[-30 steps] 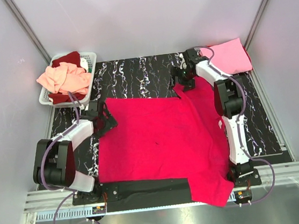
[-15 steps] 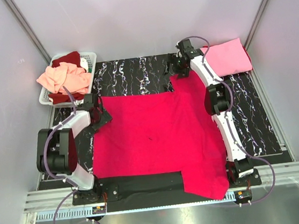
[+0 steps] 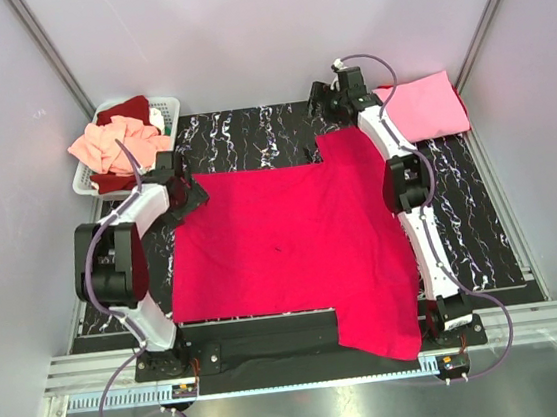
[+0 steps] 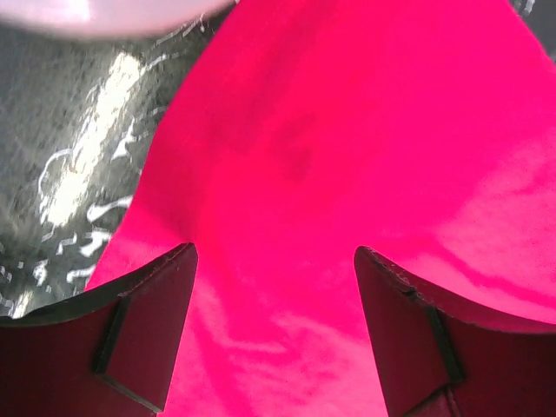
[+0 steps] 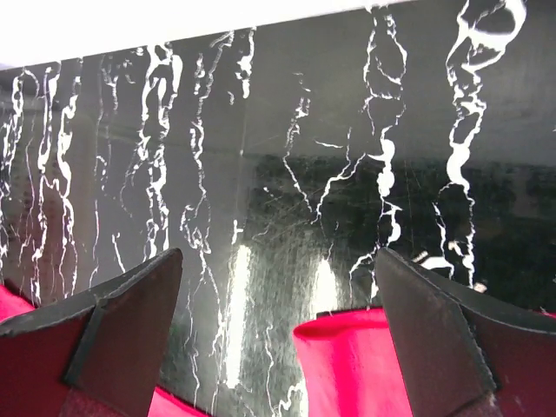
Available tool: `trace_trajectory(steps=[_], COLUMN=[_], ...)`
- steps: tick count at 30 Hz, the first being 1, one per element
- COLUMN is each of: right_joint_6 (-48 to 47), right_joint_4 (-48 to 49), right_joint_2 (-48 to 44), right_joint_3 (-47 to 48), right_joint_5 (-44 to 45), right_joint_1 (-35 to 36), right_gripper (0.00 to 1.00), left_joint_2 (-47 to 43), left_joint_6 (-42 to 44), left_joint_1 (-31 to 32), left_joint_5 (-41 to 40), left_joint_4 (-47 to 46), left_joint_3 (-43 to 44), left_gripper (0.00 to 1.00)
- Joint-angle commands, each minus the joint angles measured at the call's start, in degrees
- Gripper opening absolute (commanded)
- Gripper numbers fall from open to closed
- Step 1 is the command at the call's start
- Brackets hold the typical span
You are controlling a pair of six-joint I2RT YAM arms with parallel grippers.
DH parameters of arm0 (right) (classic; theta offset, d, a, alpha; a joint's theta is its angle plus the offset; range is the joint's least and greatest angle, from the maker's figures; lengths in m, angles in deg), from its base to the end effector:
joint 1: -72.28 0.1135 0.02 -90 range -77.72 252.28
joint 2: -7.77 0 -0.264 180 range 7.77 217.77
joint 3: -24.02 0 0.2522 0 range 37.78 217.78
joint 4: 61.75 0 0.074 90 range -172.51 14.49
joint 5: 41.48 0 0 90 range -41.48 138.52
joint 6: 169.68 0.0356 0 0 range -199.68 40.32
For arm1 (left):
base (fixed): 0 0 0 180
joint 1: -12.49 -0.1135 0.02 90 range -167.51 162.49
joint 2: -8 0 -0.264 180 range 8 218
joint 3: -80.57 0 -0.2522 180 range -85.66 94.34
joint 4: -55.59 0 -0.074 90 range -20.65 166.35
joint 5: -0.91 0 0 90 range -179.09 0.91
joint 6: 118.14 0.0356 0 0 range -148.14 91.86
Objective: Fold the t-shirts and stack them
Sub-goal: Flatten the tshirt out
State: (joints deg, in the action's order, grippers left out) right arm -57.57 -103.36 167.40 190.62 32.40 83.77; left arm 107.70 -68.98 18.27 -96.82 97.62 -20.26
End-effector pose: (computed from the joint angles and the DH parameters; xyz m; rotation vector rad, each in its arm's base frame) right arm 0.5927 0.1306 0.1745 0.0411 2.2193 0.6357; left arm 0.3497 -0.0306 0.1883 -0.8393 2.5121 -0.0915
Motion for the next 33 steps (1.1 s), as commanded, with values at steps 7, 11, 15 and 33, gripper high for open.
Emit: trace_trajectory(steps=[7, 11, 15, 33], right_joint_6=[-5.76, -9.18, -10.68, -8.66], right_joint_4=[-0.25, -9.38, -10.29, -22.40], right_joint_2=[-38.05, -41.33, -41.42, -14.02], right_joint_3=[-34.34, -44.00, -49.90, -27.54], right_joint_5=[14.78, 19.63, 21.13, 16.38], right_joint_1=[0.38, -0.23, -0.59, -0.67], right_gripper=[1.00, 1.00, 1.00, 0.93], left_joint_2=[-18.91, -25.60, -32.62, -40.02], left_joint_6=[0.93, 8.99, 13.94, 20.27], left_joint_1=[2.48, 2.48, 2.48, 1.60], left_joint_5=[0.16, 1.75, 2.37, -0.27], left_joint_4=[6.08, 12.84, 15.76, 13.04], left_joint_3=[-3.44, -3.09, -4.67, -12.23], left_gripper=[0.81, 0.83, 0.85, 0.86])
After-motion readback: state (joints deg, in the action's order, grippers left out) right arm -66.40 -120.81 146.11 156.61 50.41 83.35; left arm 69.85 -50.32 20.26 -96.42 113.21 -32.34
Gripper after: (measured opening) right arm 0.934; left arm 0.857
